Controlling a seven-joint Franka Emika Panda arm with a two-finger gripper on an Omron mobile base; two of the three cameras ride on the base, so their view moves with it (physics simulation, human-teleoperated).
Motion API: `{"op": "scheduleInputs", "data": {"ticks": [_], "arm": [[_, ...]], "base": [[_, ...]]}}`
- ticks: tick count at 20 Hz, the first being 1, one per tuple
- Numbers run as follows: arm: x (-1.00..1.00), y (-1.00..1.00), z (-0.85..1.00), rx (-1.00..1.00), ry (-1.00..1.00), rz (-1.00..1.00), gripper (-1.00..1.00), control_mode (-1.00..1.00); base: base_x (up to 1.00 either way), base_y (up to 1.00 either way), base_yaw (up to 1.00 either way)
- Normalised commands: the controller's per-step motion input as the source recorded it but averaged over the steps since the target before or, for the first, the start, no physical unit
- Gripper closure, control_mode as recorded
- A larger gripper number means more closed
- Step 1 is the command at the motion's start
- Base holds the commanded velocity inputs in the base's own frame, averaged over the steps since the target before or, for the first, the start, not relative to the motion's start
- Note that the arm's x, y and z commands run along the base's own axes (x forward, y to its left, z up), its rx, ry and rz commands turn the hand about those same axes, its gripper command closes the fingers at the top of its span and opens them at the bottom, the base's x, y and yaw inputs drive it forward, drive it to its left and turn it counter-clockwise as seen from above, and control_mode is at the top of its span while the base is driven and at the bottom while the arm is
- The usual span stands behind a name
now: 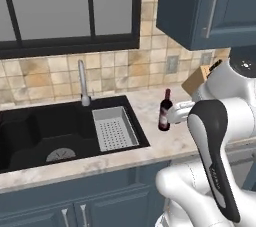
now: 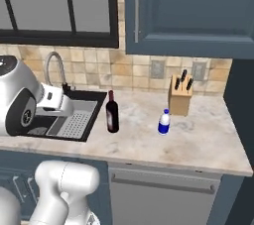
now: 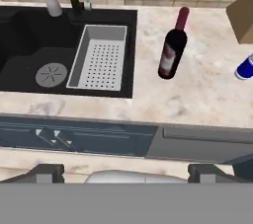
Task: Place the drinks on the dining counter in a tight cluster.
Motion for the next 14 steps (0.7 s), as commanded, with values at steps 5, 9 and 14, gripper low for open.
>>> {"op": "scheduleInputs", "data": {"ticks": [5, 9, 14], "arm": [[0.0, 0.0, 0.0, 0.0, 0.0, 0.0, -1.0, 1.0], [0.0, 0.0, 0.0, 0.0, 0.0, 0.0, -1.0, 1.0], [0.0, 0.0, 0.0, 0.0, 0.0, 0.0, -1.0, 1.0]], "base": [[0.42, -0.21, -0.26], [0.31, -0.33, -0.4], [0.64, -0.03, -0.24]]}}
